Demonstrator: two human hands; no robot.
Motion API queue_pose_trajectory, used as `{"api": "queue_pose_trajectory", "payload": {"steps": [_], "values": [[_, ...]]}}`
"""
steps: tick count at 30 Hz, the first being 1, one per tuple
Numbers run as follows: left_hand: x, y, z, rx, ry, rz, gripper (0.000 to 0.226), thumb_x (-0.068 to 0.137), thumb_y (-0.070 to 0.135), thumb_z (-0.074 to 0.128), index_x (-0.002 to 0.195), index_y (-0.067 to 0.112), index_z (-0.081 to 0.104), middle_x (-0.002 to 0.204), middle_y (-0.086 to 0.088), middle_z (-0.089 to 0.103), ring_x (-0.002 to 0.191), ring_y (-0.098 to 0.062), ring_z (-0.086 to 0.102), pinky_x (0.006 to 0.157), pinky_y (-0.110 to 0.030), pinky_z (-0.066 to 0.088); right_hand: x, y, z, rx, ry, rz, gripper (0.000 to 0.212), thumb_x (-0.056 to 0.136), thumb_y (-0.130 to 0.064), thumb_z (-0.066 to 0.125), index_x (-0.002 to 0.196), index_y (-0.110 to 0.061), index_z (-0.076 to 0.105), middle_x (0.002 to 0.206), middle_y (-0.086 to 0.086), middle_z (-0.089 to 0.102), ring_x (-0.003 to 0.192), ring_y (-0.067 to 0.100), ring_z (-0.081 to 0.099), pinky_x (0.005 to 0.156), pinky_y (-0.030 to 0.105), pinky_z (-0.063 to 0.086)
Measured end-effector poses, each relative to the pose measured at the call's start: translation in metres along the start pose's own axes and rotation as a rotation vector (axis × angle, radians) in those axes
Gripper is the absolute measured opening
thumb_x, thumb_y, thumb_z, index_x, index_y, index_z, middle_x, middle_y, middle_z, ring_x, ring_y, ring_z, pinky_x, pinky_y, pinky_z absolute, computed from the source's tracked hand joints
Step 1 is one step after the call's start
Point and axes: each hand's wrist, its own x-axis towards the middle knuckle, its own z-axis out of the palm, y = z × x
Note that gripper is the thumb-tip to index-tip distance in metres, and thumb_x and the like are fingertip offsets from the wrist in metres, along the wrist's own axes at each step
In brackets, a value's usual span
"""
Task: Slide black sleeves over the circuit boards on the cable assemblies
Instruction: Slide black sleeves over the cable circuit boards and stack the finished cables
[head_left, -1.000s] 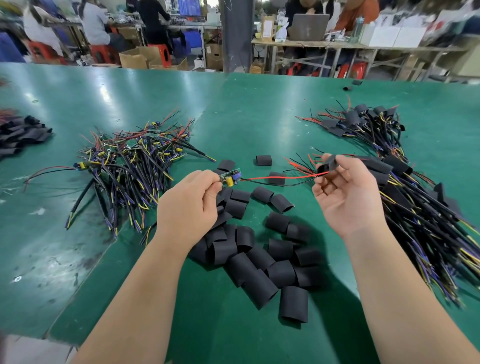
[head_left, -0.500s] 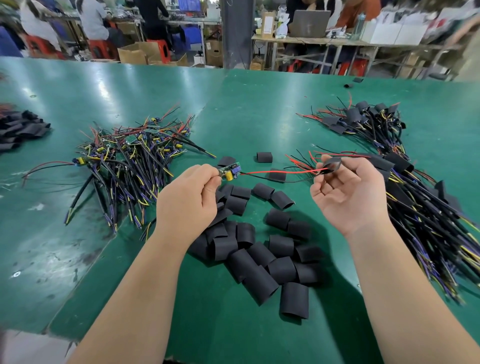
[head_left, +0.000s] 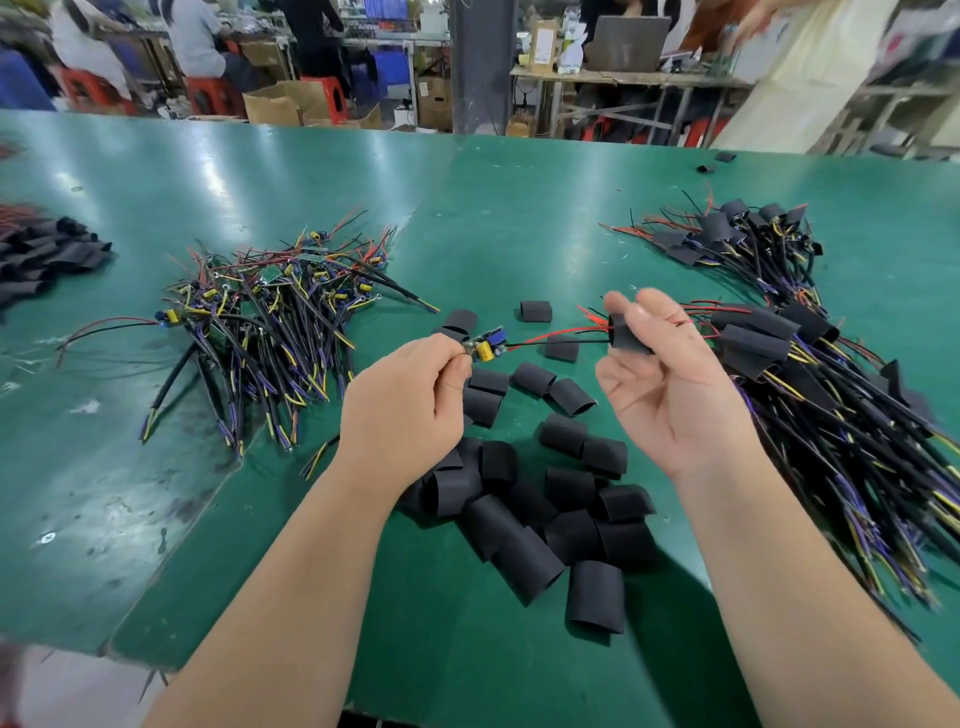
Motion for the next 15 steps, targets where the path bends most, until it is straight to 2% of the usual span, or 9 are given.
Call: {"api": "queue_pose_trajectory", "payload": {"steps": [2, 5, 6, 9, 12, 15], "values": [[-0.001, 0.002, 0.001, -0.012, -0.035, 0.008, 0.022, 0.090, 0.022, 0.045, 0.080, 0.012, 0.062, 0.067, 0.007, 0.052, 0.063, -0.021, 0.048, 0.056, -0.033, 0.037, -0.002, 0.000, 0.003, 0.076, -0.063, 0.000, 0.016, 0.070, -0.006, 0.069, 0.079, -0.018, 0.066, 0.085, 0.006, 0.070, 0.043, 0.003, 0.044, 0.048, 0.013, 0.035], [0.000, 0.005, 0.003, -0.035, -0.050, 0.013, 0.022, 0.090, 0.023, 0.046, 0.079, 0.013, 0.062, 0.064, 0.011, 0.046, 0.060, -0.015, 0.040, 0.055, -0.029, 0.031, -0.004, -0.004, 0.003, 0.132, -0.177, 0.003, 0.035, 0.053, -0.010, 0.088, 0.083, -0.014, 0.070, 0.093, 0.010, 0.069, 0.047, 0.005, 0.046, 0.053, 0.015, 0.042], [0.000, 0.006, 0.003, -0.051, -0.052, 0.014, 0.022, 0.090, 0.023, 0.046, 0.080, 0.013, 0.063, 0.064, 0.011, 0.047, 0.059, -0.014, 0.040, 0.055, -0.029, 0.030, -0.004, -0.005, 0.003, 0.116, -0.187, -0.006, 0.037, 0.055, -0.007, 0.089, 0.086, -0.013, 0.069, 0.095, 0.012, 0.068, 0.048, 0.004, 0.047, 0.054, 0.015, 0.044], [0.000, 0.008, 0.003, -0.127, -0.048, 0.034, 0.020, 0.091, 0.021, 0.048, 0.079, 0.013, 0.063, 0.063, 0.010, 0.051, 0.057, -0.013, 0.042, 0.054, -0.030, 0.035, -0.003, -0.005, 0.002, -0.031, -0.145, -0.066, 0.019, 0.077, 0.002, 0.068, 0.087, -0.014, 0.068, 0.093, 0.011, 0.069, 0.060, 0.004, 0.058, 0.057, 0.013, 0.046], [-0.002, 0.012, 0.003, -0.225, -0.036, 0.057, 0.018, 0.092, 0.017, 0.050, 0.079, 0.012, 0.062, 0.058, 0.013, 0.045, 0.056, -0.009, 0.039, 0.053, -0.026, 0.034, -0.003, 0.003, 0.003, -0.200, -0.132, -0.073, 0.020, 0.073, 0.000, 0.062, 0.080, -0.015, 0.074, 0.089, 0.010, 0.073, 0.068, 0.007, 0.063, 0.059, 0.012, 0.049], [-0.003, 0.017, 0.005, -0.322, -0.021, 0.068, 0.018, 0.093, 0.015, 0.050, 0.079, 0.010, 0.061, 0.059, 0.016, 0.044, 0.057, -0.003, 0.039, 0.055, -0.018, 0.031, -0.005, 0.011, 0.003, -0.312, -0.195, -0.018, 0.022, 0.073, -0.005, 0.062, 0.089, -0.015, 0.075, 0.096, 0.009, 0.072, 0.070, 0.009, 0.056, 0.061, 0.013, 0.048]]}}
